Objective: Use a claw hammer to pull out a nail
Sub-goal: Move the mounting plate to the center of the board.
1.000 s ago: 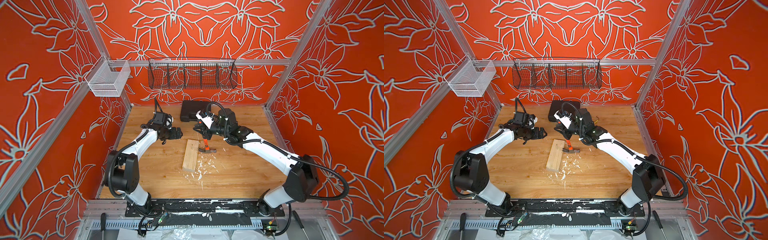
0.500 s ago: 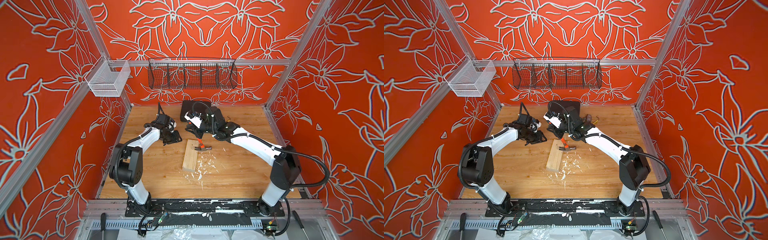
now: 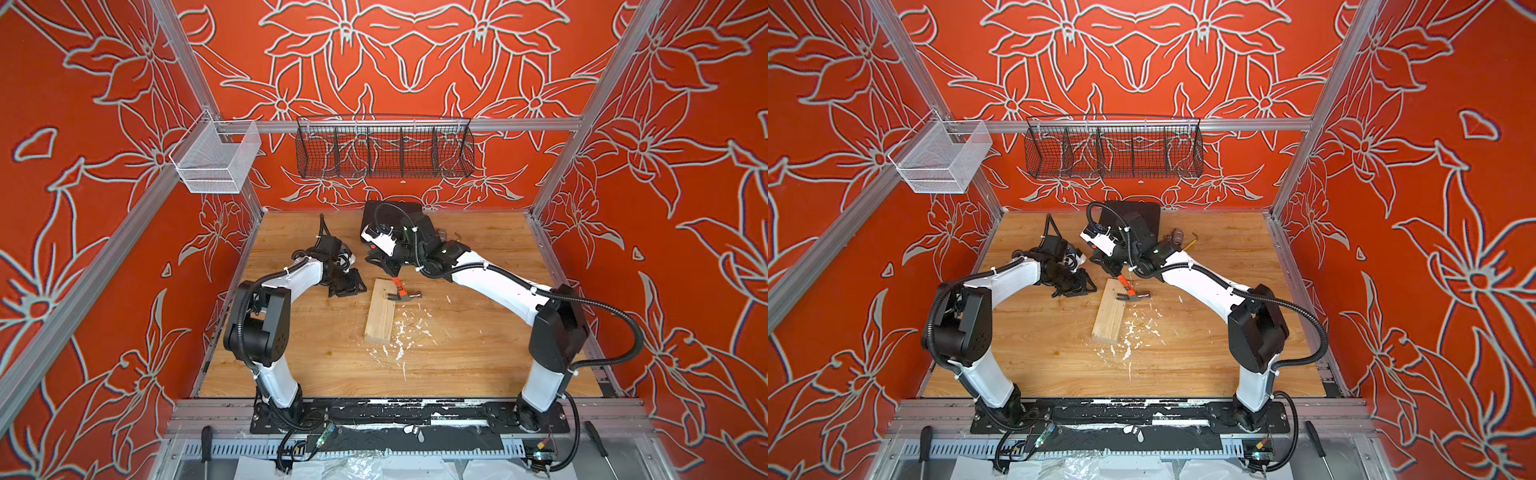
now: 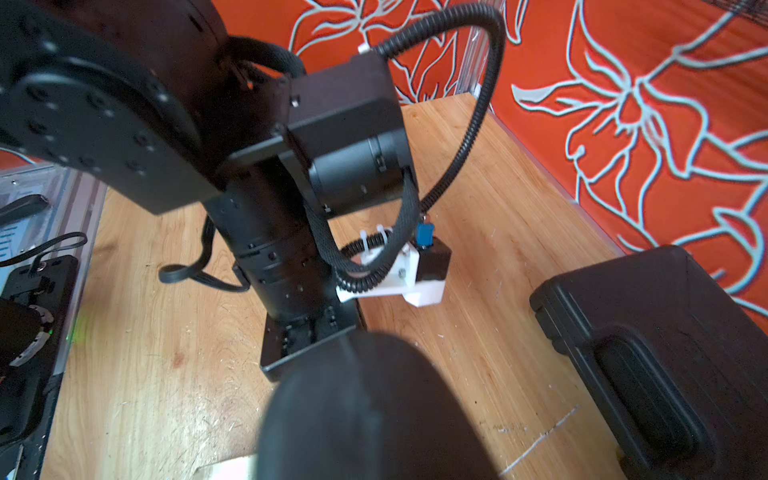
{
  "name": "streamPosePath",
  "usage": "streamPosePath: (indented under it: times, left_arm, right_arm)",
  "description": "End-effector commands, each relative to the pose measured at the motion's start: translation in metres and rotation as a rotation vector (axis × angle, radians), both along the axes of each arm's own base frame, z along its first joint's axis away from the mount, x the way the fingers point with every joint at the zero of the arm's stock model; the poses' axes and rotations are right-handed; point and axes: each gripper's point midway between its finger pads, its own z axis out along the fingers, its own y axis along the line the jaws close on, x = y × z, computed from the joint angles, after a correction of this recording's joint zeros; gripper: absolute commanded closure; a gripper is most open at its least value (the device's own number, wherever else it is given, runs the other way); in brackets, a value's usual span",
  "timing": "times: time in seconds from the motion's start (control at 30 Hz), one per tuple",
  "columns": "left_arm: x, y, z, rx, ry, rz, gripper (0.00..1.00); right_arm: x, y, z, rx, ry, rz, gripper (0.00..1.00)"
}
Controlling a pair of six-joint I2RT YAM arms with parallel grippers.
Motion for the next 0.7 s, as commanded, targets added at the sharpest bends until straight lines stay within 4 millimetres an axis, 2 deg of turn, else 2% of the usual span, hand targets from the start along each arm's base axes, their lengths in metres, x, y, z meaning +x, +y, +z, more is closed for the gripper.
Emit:
streamPosePath:
  times: [0.0,0.37,0.67]
  left_arm:
    - [-0.008,-0.010,-0.008,-0.042,0.049,-0.011,0.65]
    - [-0.014,-0.014,-0.010,-0.043,0.060,-0.013,0.65]
    - [-0.017,-0.020,-0.015,-0.044,0.079,-0.026,0.66]
  right_arm:
    - [0.002,0.009,0.025,0.034,-0.086,0.028,1.00]
    - [0.010,0.012,0.018,-0.010,-0.092,0.001,1.00]
    - [0.009,0.018,0.022,0.013,-0.103,0.012,1.00]
